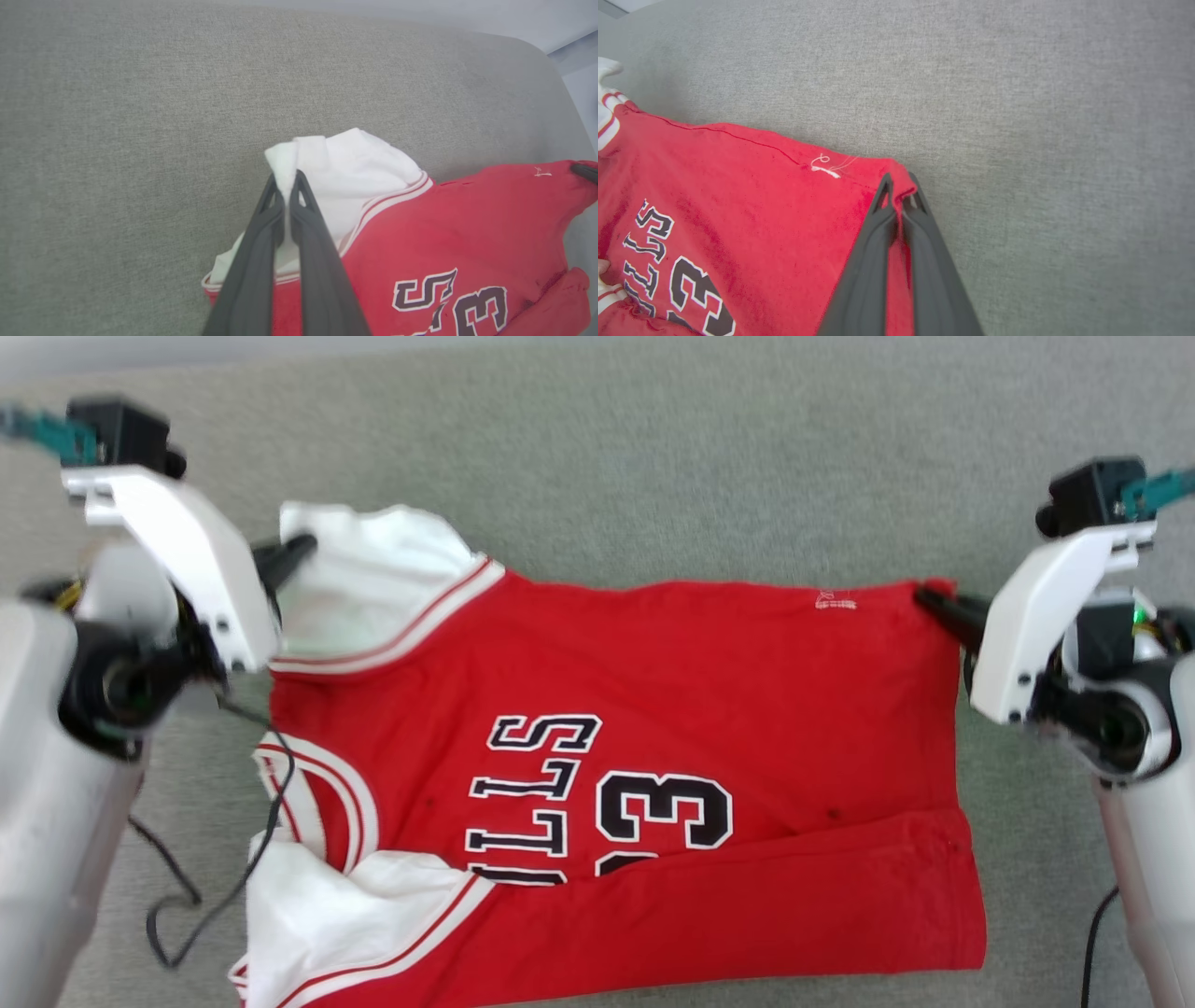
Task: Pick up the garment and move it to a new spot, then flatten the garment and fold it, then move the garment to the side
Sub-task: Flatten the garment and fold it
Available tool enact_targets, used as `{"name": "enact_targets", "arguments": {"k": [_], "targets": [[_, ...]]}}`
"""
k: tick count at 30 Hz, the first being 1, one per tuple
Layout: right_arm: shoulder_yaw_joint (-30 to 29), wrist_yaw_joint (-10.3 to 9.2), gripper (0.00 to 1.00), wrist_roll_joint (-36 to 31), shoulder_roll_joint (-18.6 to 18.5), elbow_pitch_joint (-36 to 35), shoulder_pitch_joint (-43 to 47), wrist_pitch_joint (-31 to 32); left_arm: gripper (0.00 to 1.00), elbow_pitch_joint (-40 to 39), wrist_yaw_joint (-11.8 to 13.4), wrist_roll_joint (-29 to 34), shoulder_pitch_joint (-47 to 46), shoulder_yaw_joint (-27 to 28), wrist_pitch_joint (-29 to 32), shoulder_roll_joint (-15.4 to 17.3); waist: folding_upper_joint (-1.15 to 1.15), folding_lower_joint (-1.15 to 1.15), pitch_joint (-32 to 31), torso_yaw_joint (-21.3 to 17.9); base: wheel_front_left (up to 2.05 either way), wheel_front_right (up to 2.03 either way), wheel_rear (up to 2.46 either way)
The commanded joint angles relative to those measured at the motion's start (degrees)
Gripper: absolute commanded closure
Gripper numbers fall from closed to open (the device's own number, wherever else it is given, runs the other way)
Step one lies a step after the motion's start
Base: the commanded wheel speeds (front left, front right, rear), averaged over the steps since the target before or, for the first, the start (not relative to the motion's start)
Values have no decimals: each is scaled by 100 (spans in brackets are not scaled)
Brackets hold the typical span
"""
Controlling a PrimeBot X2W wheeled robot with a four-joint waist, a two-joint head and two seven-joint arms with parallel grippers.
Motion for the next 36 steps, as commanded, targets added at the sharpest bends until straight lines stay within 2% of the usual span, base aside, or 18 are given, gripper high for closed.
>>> {"name": "enact_targets", "arguments": {"k": [1,7,12,18,20,21,22,23,27,30,36], "targets": [[-11,-3,100,9,-62,-75,244,-51,100,-91,-3,-79,307,54,-137,45,0,0,-318,149,0,0,0],[-50,-3,100,87,-136,-329,1000,-160,100,-597,157,-253,1419,289,-621,172,0,0,-824,296,0,0,0],[-83,-3,100,158,-127,-586,1764,-331,100,-1158,401,-341,2548,405,-981,258,0,0,-1151,368,0,0,0],[-172,-3,100,248,-224,-682,2537,-582,100,-1613,665,-531,3733,468,-1274,166,0,0,-1357,381,0,0,0],[-221,-3,100,240,-226,-680,2967,-793,100,-1714,773,-694,4389,432,-1361,62,0,0,-1480,331,0,0,0],[-219,-3,95,235,-216,-669,3063,-859,69,-1729,783,-727,4513,416,-1371,35,0,0,-1508,318,0,0,0],[-209,-3,53,223,-204,-649,3154,-937,0,-1729,796,-715,4607,383,-1380,32,0,0,-1530,310,0,0,0],[-205,-3,0,224,-174,-612,3228,-1014,0,-1721,813,-702,4701,337,-1371,26,0,0,-1551,299,0,0,0],[-200,-3,0,264,-96,-511,3466,-1333,0,-1690,840,-678,4956,260,-1439,-20,0,0,-1658,268,0,0,0],[-192,-3,0,271,-68,-517,3643,-1603,0,-1768,807,-541,5120,276,-1705,-23,0,0,-1792,251,0,0,0],[-535,-3,0,173,-182,-987,3951,-1777,0,-2072,976,-70,5115,308,-2178,69,0,0,-2016,292,0,0,0]]}}
